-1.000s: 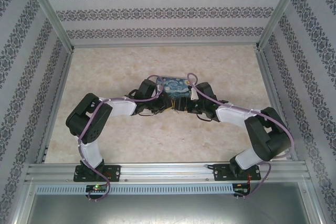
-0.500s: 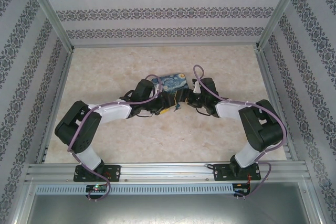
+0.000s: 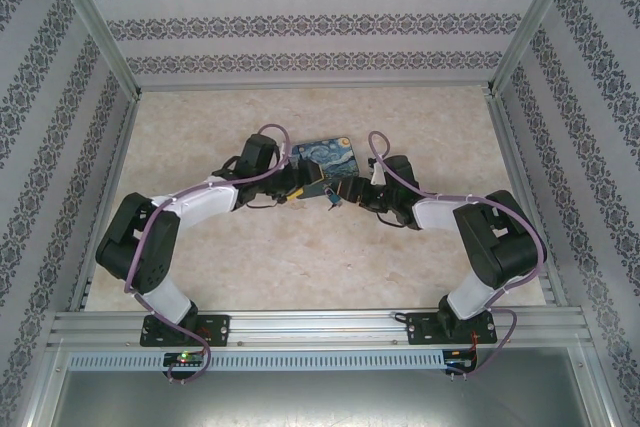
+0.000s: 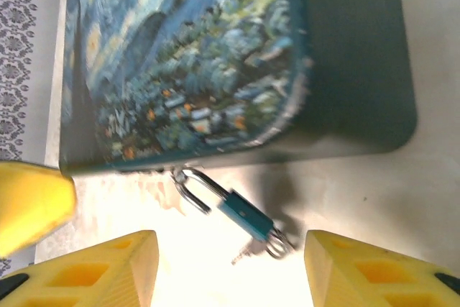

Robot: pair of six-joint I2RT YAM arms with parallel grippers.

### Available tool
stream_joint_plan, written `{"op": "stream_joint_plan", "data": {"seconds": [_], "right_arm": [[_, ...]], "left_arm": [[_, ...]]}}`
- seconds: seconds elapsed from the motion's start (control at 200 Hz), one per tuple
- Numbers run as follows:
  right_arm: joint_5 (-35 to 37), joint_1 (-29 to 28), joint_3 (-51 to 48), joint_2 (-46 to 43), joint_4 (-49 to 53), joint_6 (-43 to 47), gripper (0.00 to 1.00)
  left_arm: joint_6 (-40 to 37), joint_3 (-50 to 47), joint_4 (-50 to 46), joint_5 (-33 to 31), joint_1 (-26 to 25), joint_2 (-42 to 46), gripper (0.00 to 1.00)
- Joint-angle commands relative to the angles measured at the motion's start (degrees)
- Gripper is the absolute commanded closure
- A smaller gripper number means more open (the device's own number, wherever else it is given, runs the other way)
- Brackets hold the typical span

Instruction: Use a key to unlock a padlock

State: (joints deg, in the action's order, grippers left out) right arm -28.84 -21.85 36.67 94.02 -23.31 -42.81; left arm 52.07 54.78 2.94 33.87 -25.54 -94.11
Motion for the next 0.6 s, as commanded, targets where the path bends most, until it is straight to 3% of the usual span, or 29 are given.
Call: {"op": "stream_joint_plan", "data": {"seconds": [0.0,0.235,0.595], "right_arm": [[-0.4,0.5,-0.3,0.0,0.0,3.6,0.46],[-1.4,0.4,1.3,3.2,-1.1,4.7,0.53],[-0.4,-2.7,4.9,6.4,-1.6,4.7,0.54]], "left_arm": [[-3.1,1.8,-3.4,-1.3,2.3,2.0,0.14],[-3.4,1.5,-3.7,-1.2,5.3,2.7,0.13],[-3.5,1.3,-3.7,-1.2,5.4,2.9,0.12]]}}
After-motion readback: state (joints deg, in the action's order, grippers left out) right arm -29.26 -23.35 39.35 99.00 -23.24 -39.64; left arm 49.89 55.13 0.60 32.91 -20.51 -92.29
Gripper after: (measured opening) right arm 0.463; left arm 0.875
